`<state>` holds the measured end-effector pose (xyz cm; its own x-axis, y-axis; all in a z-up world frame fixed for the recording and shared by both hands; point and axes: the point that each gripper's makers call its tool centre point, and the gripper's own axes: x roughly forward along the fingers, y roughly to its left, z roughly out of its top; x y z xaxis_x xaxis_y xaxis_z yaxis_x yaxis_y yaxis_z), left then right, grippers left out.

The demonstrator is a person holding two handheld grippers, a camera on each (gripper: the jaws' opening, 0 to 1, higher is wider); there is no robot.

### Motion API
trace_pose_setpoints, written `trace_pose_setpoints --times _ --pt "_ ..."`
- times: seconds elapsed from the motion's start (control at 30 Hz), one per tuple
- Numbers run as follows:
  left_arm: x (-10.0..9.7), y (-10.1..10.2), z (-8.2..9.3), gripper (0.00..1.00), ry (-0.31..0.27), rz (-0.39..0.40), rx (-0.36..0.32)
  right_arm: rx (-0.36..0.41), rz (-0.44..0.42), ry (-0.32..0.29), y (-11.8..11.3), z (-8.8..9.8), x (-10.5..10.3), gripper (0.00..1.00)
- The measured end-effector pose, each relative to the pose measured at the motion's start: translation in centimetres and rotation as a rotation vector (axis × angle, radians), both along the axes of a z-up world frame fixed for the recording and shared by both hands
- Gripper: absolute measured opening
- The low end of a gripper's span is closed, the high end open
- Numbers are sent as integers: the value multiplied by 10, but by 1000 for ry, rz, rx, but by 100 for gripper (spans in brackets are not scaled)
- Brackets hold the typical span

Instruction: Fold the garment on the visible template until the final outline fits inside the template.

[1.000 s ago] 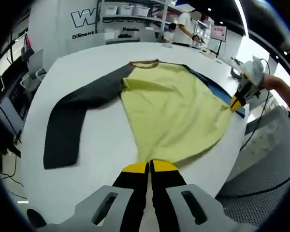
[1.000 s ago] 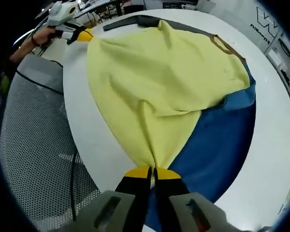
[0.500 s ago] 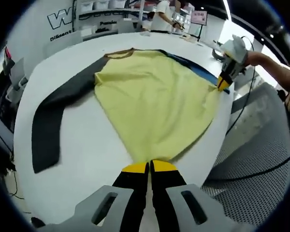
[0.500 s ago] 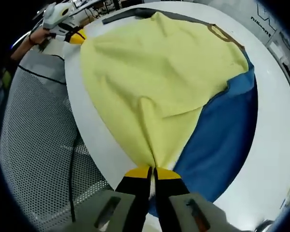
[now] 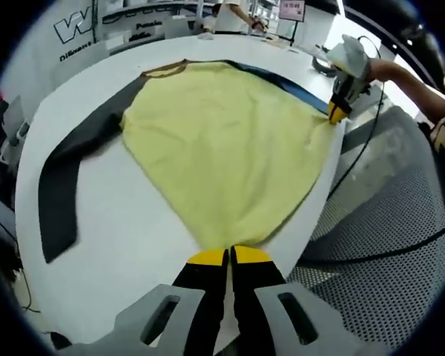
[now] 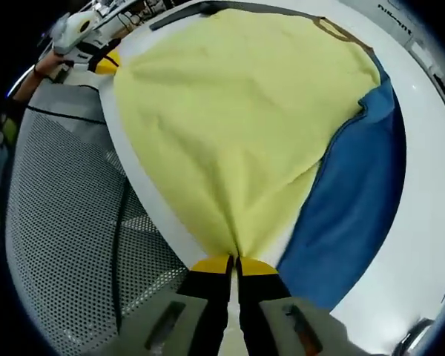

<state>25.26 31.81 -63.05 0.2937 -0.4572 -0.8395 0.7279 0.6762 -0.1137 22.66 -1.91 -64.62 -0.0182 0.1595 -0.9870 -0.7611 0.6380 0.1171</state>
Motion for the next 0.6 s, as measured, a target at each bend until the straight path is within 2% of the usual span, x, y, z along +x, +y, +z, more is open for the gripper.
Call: trace_pose_setpoints --times 0.03,0.1,0.37,0.47,0.6 --pt "-2 0 -1 0 7 -1 1 -15 11 1 1 0 0 0" --pt "-8 0 -3 0 23 -33 12 -49 100 15 0 0 -2 0" --pt "-15 -3 -4 0 34 -49 23 -52 74 47 -2 -2 -8 0" --pt "-17 -3 -3 0 36 -54 29 -64 108 60 -2 -2 -11 0" --pt "-19 -4 -3 0 38 -56 32 -46 77 66 -3 -2 -11 0"
